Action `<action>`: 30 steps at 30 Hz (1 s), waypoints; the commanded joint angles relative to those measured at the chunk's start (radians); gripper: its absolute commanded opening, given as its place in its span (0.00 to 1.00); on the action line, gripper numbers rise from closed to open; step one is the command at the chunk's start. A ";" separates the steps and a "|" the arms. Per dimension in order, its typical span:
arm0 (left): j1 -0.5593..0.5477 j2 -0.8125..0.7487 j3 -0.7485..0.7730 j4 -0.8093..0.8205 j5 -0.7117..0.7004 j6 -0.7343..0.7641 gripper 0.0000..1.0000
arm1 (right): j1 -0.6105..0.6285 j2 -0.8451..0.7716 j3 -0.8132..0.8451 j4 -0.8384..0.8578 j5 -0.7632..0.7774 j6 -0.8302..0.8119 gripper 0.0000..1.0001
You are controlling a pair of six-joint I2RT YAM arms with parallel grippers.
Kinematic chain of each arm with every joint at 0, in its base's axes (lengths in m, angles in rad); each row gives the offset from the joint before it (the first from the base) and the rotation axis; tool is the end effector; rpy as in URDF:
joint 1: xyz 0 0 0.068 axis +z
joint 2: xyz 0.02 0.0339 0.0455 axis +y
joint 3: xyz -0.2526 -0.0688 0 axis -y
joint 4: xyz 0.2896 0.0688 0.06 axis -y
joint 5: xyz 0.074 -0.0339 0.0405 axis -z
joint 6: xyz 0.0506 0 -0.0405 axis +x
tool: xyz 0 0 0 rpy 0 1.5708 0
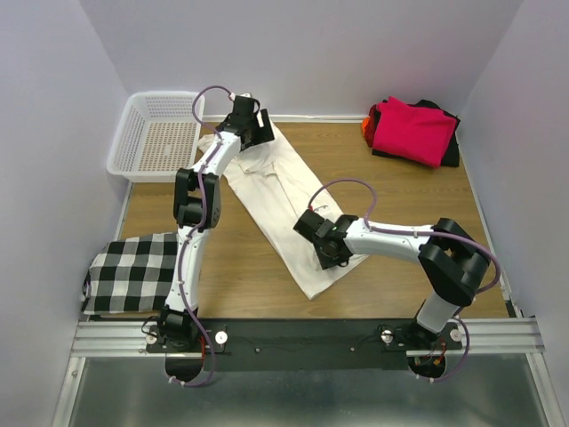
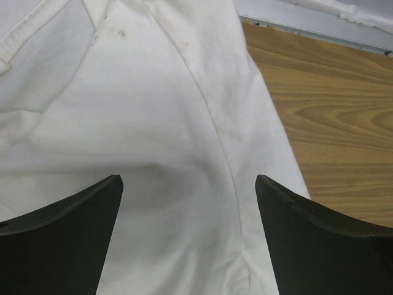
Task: Fold and stack the t-shirts
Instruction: Rotate the tshirt 90 degrees
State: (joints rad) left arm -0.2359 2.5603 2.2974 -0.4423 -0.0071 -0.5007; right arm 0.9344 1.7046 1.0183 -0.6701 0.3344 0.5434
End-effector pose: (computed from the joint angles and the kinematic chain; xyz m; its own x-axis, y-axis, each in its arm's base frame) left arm 0.6041 -0.1448 0.1541 -0.6625 -0.3344 -0.6702 -0.1021 0.9268 -0.3615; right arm 0.2164 0.2649 0.1077 -0.8684 -0.3533 -0.3479 -0.3145 0.9349 -0.1645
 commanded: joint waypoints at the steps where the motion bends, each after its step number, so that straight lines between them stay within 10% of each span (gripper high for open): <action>1: -0.005 -0.127 0.004 0.077 0.035 0.045 0.99 | 0.004 0.072 -0.079 0.099 -0.093 0.019 0.38; 14: -0.008 -0.170 -0.019 -0.035 -0.068 0.031 0.99 | 0.052 -0.137 -0.231 0.101 -0.316 0.116 0.38; 30: -0.051 -0.147 -0.059 -0.246 -0.217 -0.021 0.99 | 0.248 0.064 0.008 0.084 -0.391 0.038 0.39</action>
State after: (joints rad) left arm -0.2714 2.4138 2.2295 -0.6235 -0.1619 -0.5072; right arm 1.1599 1.6642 0.9615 -0.5503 0.0181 0.6445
